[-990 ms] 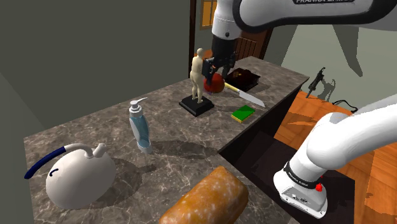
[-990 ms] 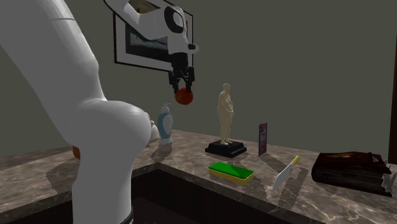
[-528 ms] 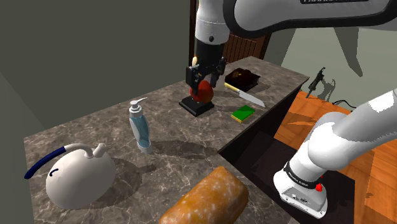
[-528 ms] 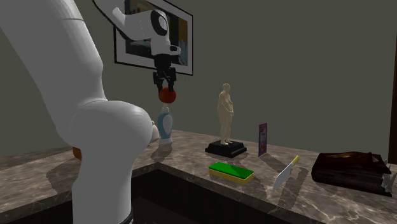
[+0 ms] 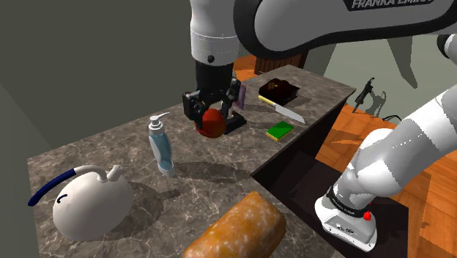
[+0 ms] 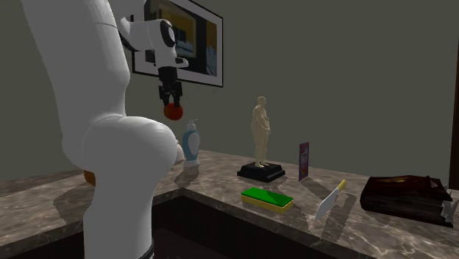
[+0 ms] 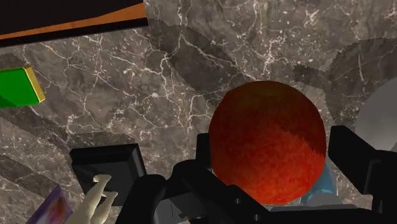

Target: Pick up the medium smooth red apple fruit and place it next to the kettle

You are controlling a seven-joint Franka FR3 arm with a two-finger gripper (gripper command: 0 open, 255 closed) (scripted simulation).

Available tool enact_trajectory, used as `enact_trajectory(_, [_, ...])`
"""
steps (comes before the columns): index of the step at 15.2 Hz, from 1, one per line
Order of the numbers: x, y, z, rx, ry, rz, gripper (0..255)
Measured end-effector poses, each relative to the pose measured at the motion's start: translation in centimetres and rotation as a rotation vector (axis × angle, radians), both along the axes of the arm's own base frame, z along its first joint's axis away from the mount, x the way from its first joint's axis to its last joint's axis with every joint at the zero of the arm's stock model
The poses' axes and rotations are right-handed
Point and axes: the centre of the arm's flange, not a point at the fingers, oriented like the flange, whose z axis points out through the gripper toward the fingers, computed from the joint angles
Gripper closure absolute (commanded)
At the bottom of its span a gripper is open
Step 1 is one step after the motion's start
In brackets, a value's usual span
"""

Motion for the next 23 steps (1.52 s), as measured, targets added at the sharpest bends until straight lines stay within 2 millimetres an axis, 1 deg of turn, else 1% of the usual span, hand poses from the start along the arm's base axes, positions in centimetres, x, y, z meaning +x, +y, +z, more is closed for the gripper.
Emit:
enact_trajectory(1, [0.2, 1.1, -0.2, 0.000, 0.000, 0.000, 255])
enact_trajectory(2, [0.1, 2.7, -0.2, 0.000, 0.000, 0.001, 255])
enact_trajectory(6, [-0.6, 8.0, 0.4, 0.000, 0.000, 0.001, 255])
enact_trajectory(9, [-1.2, 12.1, -0.1, 0.001, 0.001, 0.002, 255])
enact_trajectory(10, [-1.4, 13.7, 0.1, 0.001, 0.001, 0.003, 255])
enact_trajectory(12, [-1.6, 15.8, -0.1, 0.001, 0.001, 0.002, 255])
enact_trajectory(15, [-1.9, 19.8, 0.0, 0.003, 0.001, 0.002, 255])
enact_trajectory(17, [-2.0, 21.0, -0.6, 0.002, 0.001, 0.000, 255])
enact_trajectory(23, [-2.0, 21.3, -3.7, 0.001, 0.000, -0.002, 255])
